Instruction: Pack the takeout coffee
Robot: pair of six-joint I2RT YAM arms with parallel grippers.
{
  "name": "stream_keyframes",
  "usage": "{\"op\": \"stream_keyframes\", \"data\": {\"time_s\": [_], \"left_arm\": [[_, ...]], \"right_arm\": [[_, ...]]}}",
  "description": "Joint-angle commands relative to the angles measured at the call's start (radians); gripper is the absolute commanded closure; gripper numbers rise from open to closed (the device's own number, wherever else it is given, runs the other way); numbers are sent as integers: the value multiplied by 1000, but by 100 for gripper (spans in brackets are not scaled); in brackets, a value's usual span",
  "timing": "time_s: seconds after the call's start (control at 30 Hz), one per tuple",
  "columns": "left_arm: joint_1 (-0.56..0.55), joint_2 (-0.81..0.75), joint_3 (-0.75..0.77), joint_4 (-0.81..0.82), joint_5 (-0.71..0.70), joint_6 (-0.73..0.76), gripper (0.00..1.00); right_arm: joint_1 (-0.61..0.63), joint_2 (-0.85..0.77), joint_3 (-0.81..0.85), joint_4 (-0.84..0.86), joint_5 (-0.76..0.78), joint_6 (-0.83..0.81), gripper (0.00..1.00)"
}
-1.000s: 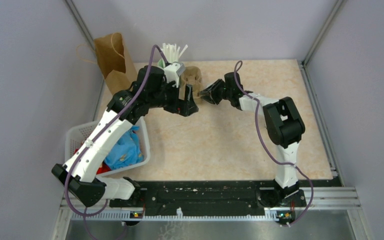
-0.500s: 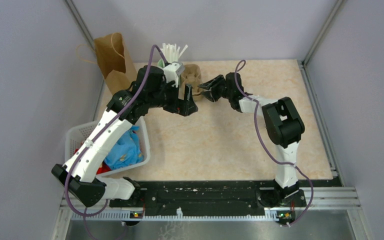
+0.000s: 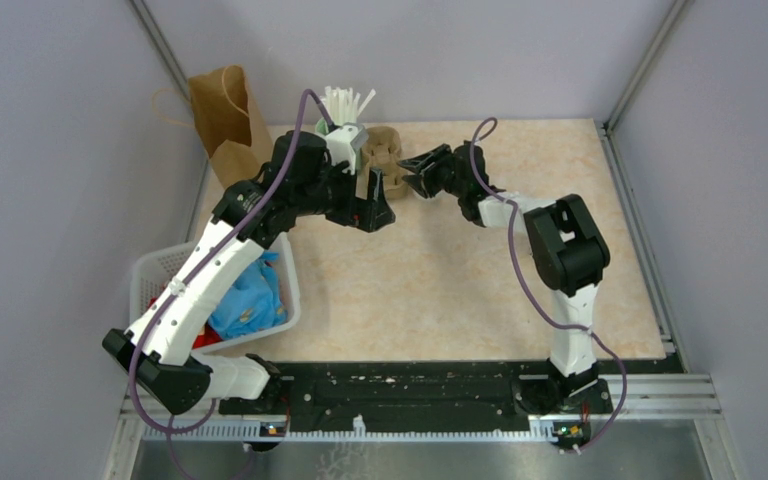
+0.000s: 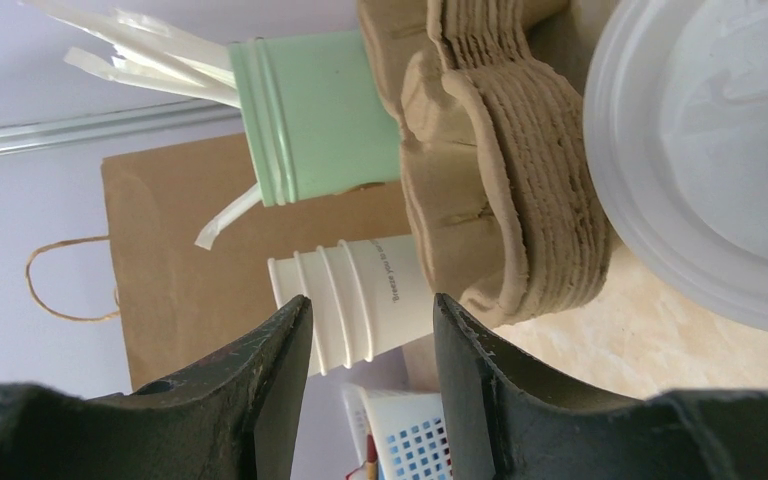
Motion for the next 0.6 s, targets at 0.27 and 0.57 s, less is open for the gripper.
{"op": "stream_keyframes", "data": {"time_s": [0.27,0.57], "left_arm": [[9,-33,8,2,13,22,2],[12,-32,6,0,18,27,2]], "right_arm": [[1,-18,51,-143,9,-94,49],[-1,27,88,-168,-1,-132,59]]}}
